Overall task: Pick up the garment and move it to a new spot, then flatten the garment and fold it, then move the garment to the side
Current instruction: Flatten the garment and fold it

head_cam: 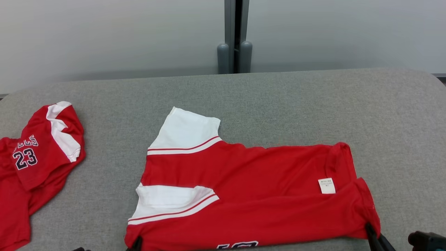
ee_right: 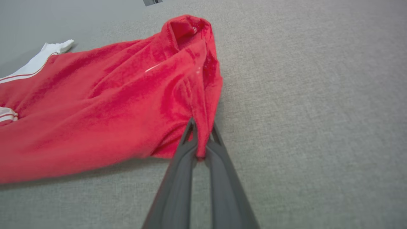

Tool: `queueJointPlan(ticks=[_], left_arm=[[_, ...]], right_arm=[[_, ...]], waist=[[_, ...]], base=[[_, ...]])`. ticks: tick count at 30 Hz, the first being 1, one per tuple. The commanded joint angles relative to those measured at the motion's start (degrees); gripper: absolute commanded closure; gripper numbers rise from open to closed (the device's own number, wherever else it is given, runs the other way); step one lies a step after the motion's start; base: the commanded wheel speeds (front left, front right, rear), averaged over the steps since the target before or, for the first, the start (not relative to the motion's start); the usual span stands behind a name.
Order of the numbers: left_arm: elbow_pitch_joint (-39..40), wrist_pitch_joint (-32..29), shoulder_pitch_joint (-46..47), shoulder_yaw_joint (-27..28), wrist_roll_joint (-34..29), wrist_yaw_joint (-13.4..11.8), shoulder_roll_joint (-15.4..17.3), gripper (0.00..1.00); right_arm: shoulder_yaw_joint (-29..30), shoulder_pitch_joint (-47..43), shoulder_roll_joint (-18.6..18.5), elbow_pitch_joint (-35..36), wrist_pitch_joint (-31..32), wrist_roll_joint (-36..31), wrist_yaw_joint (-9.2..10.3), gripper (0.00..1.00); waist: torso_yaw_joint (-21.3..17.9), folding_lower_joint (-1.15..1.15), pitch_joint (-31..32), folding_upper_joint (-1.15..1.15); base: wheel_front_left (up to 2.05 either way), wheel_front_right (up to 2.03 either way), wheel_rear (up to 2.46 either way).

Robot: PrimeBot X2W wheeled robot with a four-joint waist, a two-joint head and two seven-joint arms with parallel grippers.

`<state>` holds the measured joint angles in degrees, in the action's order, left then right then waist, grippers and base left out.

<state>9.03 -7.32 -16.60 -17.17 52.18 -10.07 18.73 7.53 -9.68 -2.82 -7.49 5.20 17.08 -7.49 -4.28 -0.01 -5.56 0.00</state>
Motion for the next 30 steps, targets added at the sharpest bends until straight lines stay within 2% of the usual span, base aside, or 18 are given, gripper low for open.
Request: queueJointPlan(ticks=[1, 2, 3, 4, 5, 6, 11, 16, 20, 25, 26, 30], left_arm=[[0.16, -0.12, -0.32, 0.08, -0.54, -0.25, 0.60, 1.00], [-0.11, -0.12, -0.38, -0.15, -0.63, -0.18, 0.57, 0.99], [-0.59, 0.07, -0.15, -0.25, -0.37, -0.07, 0.08, 0.62], [-1.21, 0.13, 0.25, -0.50, -0.75, -0.16, 0.09, 0.00], [-1.71, 0.10, 0.78, -0.77, -1.29, -0.35, 0.27, 0.00], [-2.10, 0.17, 1.36, -1.04, -1.87, -0.45, 0.36, 0.00], [-1.42, 0.24, 5.10, -0.95, -4.22, -0.46, 1.79, 0.00], [1.43, -0.12, 14.75, 0.82, -8.58, 0.89, 6.36, 0.00], [2.45, -5.09, 26.67, 1.00, -11.15, 3.23, 11.21, 0.00], [-1.69, -12.82, 41.80, 0.51, -12.68, 7.04, 16.30, 0.00], [-1.69, -12.82, 41.80, 0.51, -12.68, 7.04, 16.30, 0.00], [-8.62, -19.42, 51.02, -1.70, -13.50, 10.08, 18.53, 0.00]], right_arm=[[0.29, -1.28, -0.14, 0.80, 0.56, 0.36, 0.00, 1.00], [0.48, -2.05, -0.15, 1.06, 1.13, 0.12, 0.00, 1.00], [0.58, -2.59, -0.15, 1.10, 1.51, 0.41, 0.00, 0.98], [0.78, -2.74, -0.15, 0.86, 1.69, 1.29, 0.00, 0.75], [0.75, -3.01, -0.15, 0.66, 1.87, 0.96, 0.00, 0.51], [0.74, -3.08, -0.14, 0.46, 2.03, 0.68, 0.00, 0.00], [1.57, -2.36, -0.15, 1.25, 2.17, 0.04, 0.00, 0.00], [3.28, 1.23, -0.13, 4.85, 2.06, -1.90, -0.01, 0.00], [2.54, 5.73, -0.12, 7.77, 3.22, -4.32, -0.01, 0.00], [-1.75, 13.25, -0.13, 8.16, 4.47, -5.92, -0.01, 0.00], [-1.75, 13.25, -0.13, 8.16, 4.47, -5.92, -0.01, 0.00], [-5.88, 18.81, -0.13, 6.08, 4.30, -6.12, -0.01, 0.00]], waist=[[0.10, 0.01, 0.11, 0.00], [0.21, 0.01, 0.17, 0.00], [0.29, 0.01, 0.22, 0.00], [0.32, 0.01, 0.30, 0.00], [0.35, 0.01, 0.34, 0.00], [0.37, 0.01, 0.26, 0.00], [0.33, 0.01, -0.66, 0.00], [-0.41, 0.01, -2.49, 0.00], [-1.92, 0.01, -5.19, 0.00], [-5.68, 0.01, -9.96, 0.00], [-5.68, 0.01, -9.96, 0.00], [-8.79, 0.01, -13.81, 0.00]], base=[[0.00, 0.00, 0.00], [0.00, 0.00, 0.00], [0.00, 0.00, 0.00], [0.00, 0.00, 0.00], [0.00, 0.00, 0.00], [0.00, 0.00, 0.00], [0.00, 0.00, 0.00], [0.00, 0.00, 0.00], [0.00, 0.00, 0.00], [0.00, 0.00, 0.00], [0.00, 0.00, 0.00], [0.00, 0.00, 0.00]])
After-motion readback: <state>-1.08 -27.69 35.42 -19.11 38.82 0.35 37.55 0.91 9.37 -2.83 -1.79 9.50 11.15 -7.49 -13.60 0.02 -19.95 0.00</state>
